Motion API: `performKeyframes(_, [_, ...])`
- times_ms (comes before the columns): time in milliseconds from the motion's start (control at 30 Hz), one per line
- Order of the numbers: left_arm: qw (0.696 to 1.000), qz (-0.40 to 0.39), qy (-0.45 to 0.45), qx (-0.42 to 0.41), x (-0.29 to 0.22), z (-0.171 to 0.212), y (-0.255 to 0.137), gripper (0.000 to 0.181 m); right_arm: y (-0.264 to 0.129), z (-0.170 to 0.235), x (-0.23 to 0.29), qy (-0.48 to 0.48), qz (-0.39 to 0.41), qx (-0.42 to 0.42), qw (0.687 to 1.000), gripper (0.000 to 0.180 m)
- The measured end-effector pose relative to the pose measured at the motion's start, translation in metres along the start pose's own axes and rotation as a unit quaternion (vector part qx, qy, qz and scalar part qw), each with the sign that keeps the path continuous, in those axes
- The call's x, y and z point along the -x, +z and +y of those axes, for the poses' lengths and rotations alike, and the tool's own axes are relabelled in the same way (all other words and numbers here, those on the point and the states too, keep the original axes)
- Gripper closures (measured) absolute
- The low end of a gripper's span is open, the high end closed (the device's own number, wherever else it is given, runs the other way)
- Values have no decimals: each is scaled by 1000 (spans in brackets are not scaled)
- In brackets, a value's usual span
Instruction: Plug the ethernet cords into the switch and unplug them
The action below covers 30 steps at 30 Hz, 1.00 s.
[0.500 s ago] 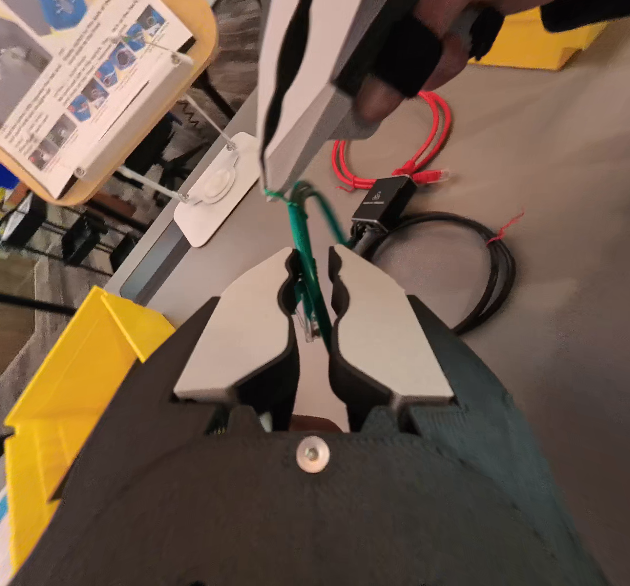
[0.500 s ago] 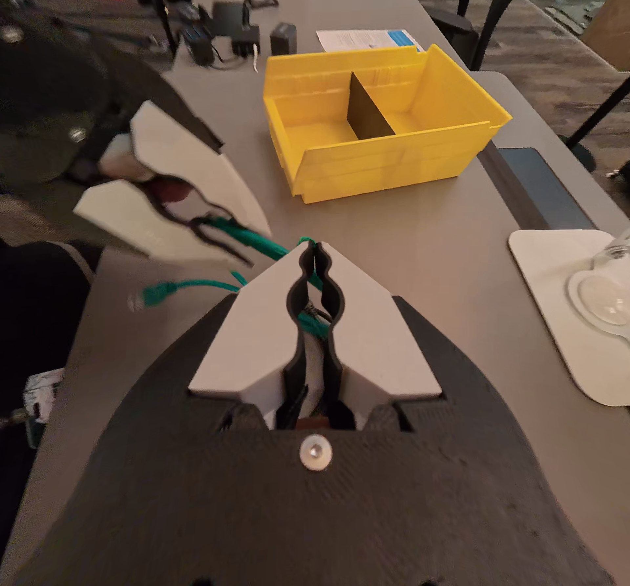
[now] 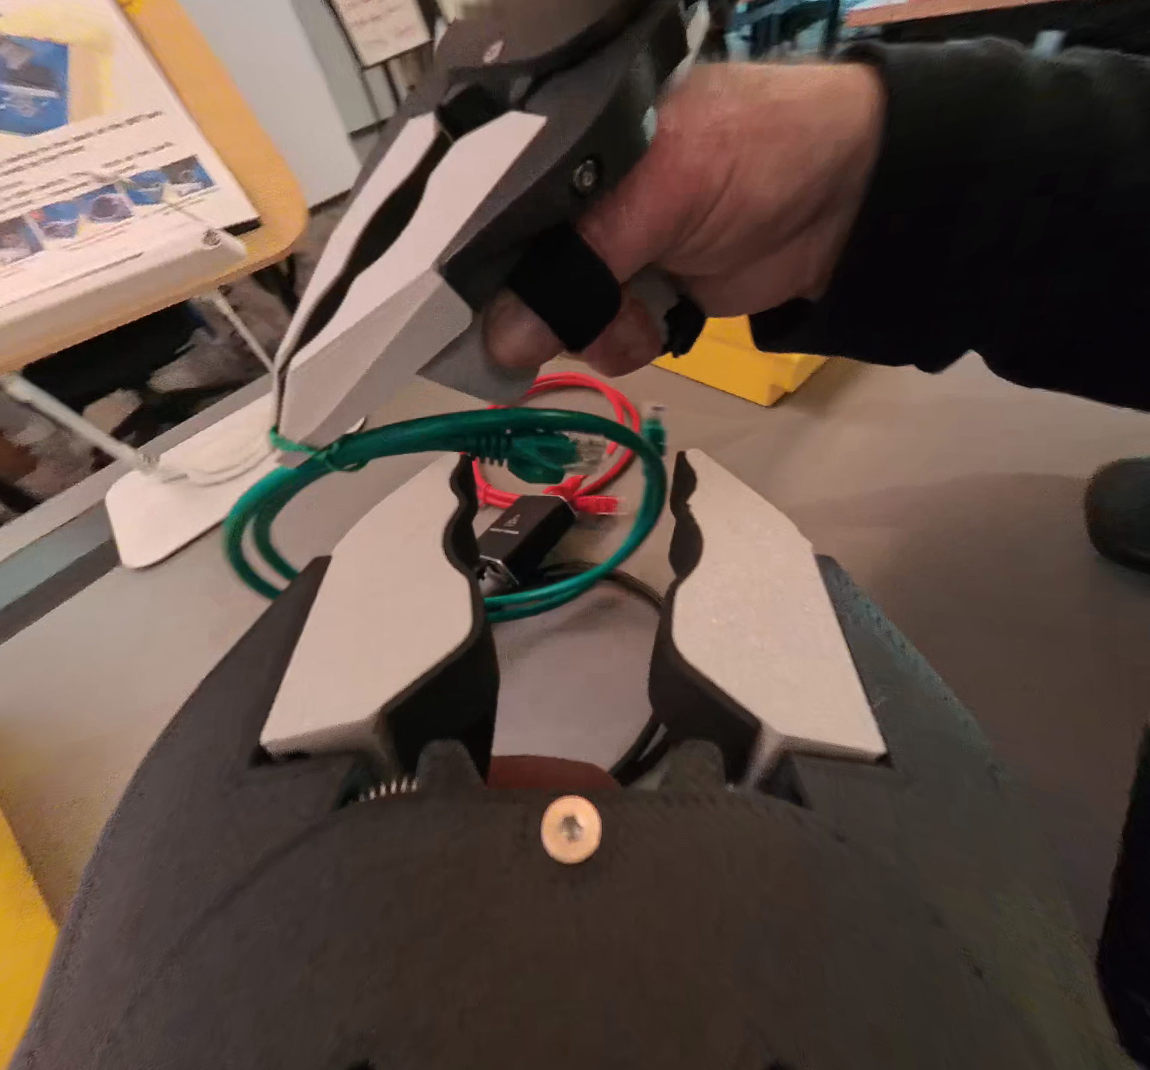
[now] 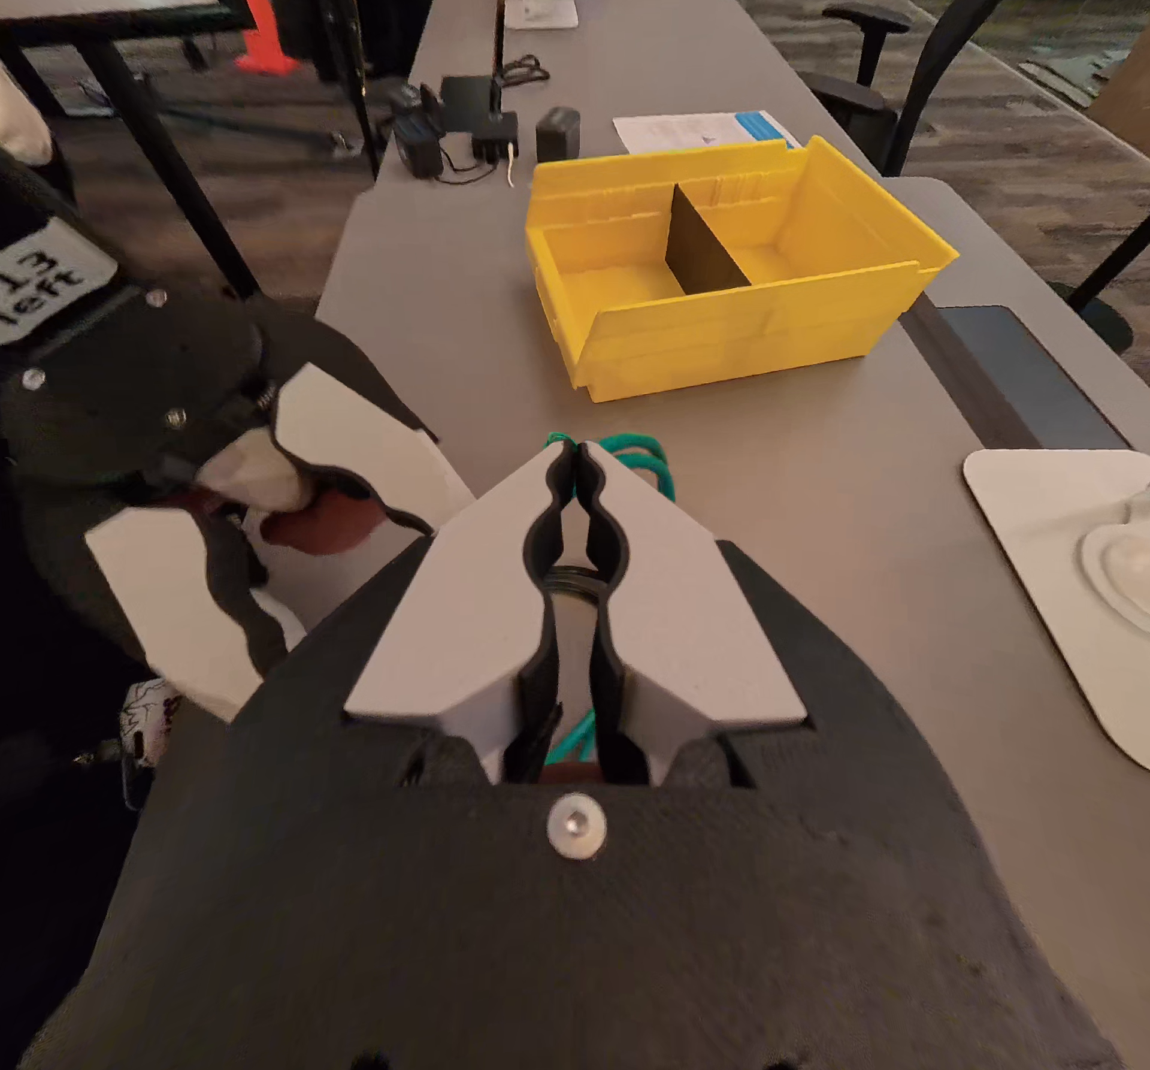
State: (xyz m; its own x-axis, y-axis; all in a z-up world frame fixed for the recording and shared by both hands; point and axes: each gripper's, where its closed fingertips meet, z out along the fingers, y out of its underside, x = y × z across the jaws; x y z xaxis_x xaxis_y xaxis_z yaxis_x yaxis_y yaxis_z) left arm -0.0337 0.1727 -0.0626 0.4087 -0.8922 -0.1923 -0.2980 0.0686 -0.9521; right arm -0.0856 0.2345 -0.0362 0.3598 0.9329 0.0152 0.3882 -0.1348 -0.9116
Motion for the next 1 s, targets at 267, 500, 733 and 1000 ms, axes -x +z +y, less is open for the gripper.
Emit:
performKeyframes(267, [990,-28,133,25,63,-5,-21,88,-16,10,6,30,-36,-49,998,180])
performKeyframes(500, [967,186,165,49,29,-3,-11,85,-17,9,20,6,-55,-51,997,180])
performKeyframes(733, [948,282,141,46,52,-20,-30,101,-27,5,27,-5,-104,-71,992,180])
performKeyframes(1000, [886,432,137,97,22,16,3,118,-28,-6,61,-71,-186,-84,976,180])
